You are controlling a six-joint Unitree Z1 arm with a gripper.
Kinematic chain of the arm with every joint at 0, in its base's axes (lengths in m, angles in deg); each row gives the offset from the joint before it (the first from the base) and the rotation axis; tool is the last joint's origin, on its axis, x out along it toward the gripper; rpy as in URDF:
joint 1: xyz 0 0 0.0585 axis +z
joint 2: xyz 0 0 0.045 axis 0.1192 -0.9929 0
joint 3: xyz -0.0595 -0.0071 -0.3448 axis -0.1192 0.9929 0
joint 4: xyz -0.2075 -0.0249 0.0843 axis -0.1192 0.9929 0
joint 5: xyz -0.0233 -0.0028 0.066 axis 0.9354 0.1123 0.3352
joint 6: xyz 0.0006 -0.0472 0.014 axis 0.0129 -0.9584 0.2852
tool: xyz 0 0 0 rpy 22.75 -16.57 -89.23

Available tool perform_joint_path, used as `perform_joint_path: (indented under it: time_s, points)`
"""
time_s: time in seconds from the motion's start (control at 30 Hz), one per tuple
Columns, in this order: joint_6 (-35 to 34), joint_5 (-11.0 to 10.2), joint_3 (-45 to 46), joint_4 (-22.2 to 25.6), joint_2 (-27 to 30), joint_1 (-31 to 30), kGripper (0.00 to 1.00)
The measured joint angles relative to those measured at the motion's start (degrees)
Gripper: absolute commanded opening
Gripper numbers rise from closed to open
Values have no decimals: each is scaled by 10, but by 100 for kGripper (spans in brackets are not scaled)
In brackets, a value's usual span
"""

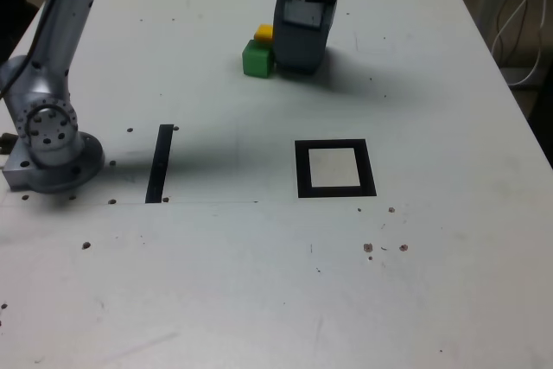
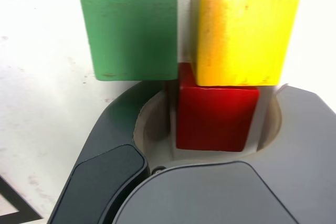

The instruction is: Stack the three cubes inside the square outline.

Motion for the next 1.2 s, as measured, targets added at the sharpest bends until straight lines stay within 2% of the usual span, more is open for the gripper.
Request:
perform_joint_path:
  time_s: [0.3, 0.47, 0.77, 1.0, 1.2]
  points:
    - [-21, -37, -1, -10, 0, 0, 31]
    - [-28, -52, -3, -10, 0, 0, 29]
    - [-5, -50, -17, -6, -1, -7, 27]
    - [69, -25, -70, 64, 2, -43, 27]
    - [105, -17, -94, 122, 26, -88, 27]
